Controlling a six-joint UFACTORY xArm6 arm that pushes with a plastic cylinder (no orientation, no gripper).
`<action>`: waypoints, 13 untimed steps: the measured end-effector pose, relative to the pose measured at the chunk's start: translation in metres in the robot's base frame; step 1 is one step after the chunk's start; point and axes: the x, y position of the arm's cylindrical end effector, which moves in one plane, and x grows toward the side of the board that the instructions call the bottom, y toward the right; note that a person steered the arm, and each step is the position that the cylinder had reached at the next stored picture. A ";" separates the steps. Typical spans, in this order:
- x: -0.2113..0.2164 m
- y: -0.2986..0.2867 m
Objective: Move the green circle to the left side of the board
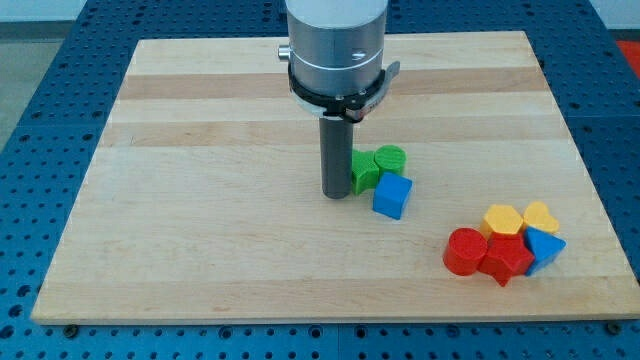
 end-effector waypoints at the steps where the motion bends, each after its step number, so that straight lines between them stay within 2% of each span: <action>1: 0.003 -0.015; 2: -0.026 -0.054; 3: -0.070 -0.058; 4: -0.069 -0.050; 6: 0.021 -0.071; 8: 0.054 0.001; 9: 0.057 0.056; 10: 0.049 0.114; 11: 0.018 0.154; 12: -0.002 0.113; 13: -0.003 0.024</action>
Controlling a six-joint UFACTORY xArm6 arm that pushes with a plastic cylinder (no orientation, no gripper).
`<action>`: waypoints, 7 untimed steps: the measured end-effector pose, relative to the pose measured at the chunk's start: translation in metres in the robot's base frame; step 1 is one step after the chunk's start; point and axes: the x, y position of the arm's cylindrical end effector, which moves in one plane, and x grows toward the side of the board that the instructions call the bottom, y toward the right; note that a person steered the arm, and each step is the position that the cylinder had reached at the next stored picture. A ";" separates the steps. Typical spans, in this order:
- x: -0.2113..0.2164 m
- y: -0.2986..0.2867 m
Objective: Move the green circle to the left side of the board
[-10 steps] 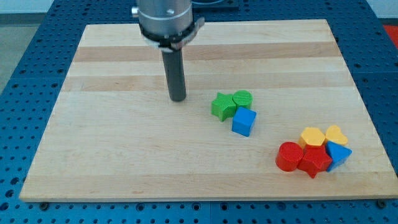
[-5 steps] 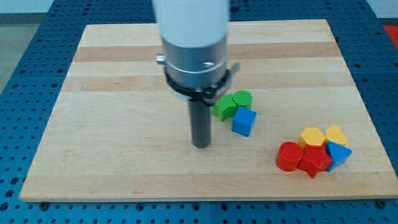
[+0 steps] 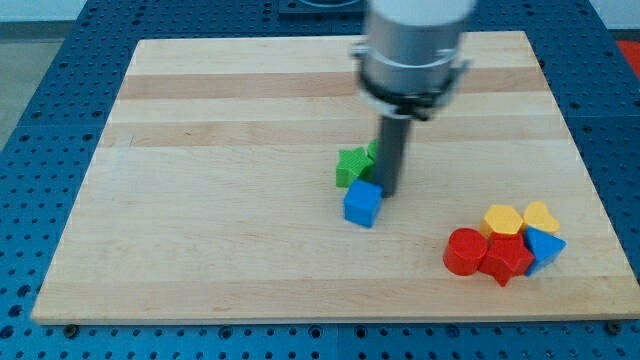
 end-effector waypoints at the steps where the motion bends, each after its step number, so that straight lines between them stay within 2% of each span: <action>1: -0.005 -0.074; 2: -0.020 -0.105; 6: -0.018 0.068; 7: -0.056 0.071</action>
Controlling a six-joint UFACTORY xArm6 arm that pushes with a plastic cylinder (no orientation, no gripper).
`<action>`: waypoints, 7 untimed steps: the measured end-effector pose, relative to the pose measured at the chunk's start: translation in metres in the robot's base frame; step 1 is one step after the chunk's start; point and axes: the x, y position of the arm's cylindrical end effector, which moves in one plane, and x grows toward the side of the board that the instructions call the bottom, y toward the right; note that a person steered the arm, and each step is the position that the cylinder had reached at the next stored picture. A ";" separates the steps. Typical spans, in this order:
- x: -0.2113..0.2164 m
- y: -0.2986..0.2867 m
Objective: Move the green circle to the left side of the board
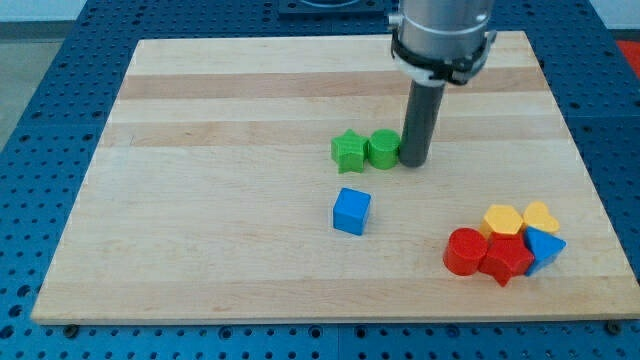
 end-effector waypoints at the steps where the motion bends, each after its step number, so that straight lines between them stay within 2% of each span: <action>1: -0.021 -0.030; 3: -0.019 -0.141; 4: -0.024 -0.143; 6: -0.029 -0.191; 7: -0.036 -0.186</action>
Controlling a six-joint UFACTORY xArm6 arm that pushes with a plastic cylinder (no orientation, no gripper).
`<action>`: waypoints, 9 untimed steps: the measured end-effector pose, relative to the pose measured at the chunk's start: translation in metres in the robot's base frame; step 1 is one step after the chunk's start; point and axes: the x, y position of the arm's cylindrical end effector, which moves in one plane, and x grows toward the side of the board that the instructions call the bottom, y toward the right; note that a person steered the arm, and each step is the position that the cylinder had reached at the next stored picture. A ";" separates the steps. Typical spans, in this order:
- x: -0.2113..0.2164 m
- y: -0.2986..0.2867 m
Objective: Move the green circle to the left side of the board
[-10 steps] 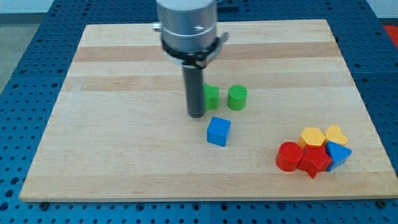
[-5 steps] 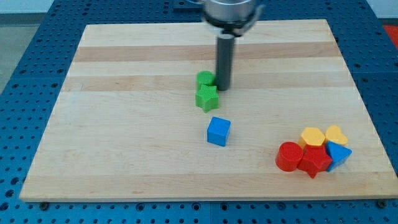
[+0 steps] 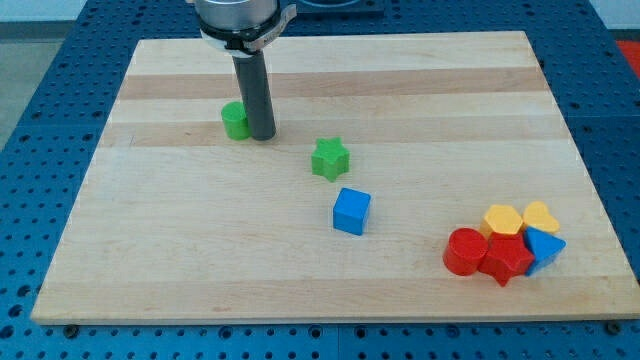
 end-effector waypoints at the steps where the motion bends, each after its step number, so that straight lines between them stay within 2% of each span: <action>1: -0.008 -0.028; 3: -0.013 -0.057; 4: -0.038 -0.010; 5: -0.081 0.017; 6: -0.076 -0.016; 8: -0.014 -0.108; 9: -0.018 -0.118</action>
